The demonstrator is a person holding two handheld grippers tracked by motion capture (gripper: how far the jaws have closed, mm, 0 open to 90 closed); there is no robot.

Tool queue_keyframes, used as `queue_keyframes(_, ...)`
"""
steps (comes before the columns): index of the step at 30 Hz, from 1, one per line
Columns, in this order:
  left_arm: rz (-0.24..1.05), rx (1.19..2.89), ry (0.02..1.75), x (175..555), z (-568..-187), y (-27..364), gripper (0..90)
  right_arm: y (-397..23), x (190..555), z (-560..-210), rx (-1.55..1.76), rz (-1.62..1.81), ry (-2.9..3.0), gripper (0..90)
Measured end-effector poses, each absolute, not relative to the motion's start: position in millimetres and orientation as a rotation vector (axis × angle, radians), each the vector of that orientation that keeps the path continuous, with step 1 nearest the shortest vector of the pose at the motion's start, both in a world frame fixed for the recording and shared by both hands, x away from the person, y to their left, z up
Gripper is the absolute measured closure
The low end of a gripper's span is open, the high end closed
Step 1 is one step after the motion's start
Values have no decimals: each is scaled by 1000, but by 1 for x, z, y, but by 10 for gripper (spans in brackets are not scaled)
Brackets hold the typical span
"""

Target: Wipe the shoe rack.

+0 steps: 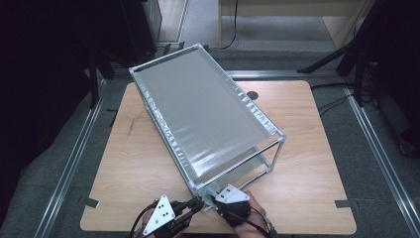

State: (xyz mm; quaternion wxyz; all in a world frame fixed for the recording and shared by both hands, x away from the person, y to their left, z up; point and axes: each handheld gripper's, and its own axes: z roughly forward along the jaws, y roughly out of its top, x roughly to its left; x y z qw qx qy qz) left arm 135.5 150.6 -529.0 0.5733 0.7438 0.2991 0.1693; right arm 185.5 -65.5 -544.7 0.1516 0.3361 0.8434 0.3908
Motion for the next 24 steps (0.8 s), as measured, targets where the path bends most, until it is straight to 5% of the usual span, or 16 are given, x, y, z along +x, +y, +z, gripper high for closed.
queue_keyframes(13,398,1743,700,135,-529,151,822,-177,225,-544,1260,859,2137,829)
queue_keyframes(24,402,1741,703,135,-529,151,822,-176,225,-540,1292,908,2088,834)
